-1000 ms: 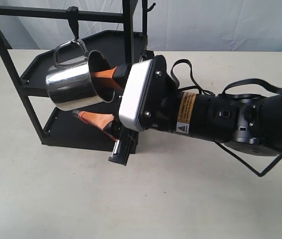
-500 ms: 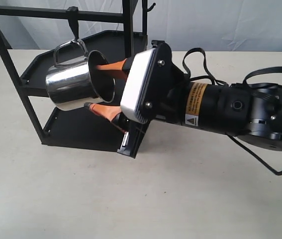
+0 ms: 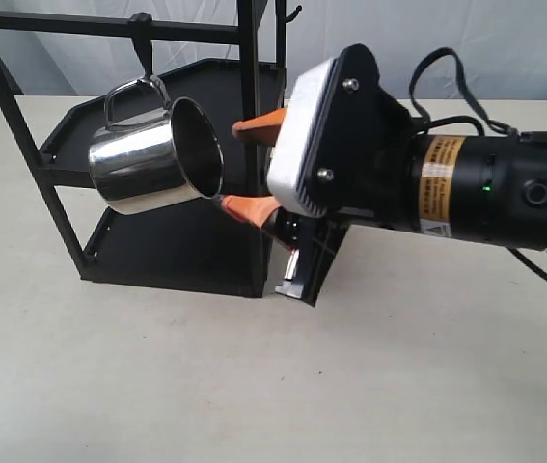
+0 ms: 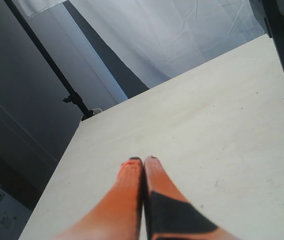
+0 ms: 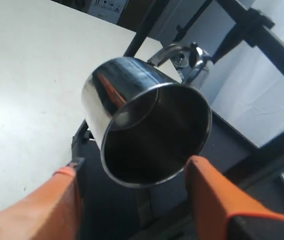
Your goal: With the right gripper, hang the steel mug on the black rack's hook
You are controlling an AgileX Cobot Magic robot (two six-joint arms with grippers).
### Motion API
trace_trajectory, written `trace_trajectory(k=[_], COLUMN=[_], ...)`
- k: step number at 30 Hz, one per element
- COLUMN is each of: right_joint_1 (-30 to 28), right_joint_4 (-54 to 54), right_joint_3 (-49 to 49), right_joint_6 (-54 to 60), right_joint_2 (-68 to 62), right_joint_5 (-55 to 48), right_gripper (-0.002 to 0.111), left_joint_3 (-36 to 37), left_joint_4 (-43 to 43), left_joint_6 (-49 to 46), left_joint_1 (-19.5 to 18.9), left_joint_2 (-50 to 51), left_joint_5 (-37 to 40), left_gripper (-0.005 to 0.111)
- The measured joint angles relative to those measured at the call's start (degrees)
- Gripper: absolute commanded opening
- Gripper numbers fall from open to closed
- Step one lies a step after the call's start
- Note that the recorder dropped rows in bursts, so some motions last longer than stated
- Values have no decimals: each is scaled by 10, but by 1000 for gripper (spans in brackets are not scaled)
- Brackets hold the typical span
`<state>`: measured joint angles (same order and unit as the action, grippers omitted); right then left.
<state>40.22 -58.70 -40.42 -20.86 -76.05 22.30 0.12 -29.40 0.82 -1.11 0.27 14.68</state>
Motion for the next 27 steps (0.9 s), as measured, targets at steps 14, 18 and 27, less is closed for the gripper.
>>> trace_trajectory(k=[14, 18, 27], right_joint_1=[0, 0, 0], right_joint_4=[-92, -29, 98], right_joint_3=[81, 84, 84], right_joint_6=[-216, -272, -300], right_joint_2=[220, 270, 305], right_joint_5=[-173, -226, -292], right_gripper=[-1, -1, -1], left_joint_3=[0, 0, 0], left_joint_4=[0, 0, 0], left_joint_6=[0, 0, 0], left_joint_1=[0, 0, 0], left_joint_2=[0, 0, 0], left_joint_5=[0, 0, 0], left_gripper=[2, 2, 2])
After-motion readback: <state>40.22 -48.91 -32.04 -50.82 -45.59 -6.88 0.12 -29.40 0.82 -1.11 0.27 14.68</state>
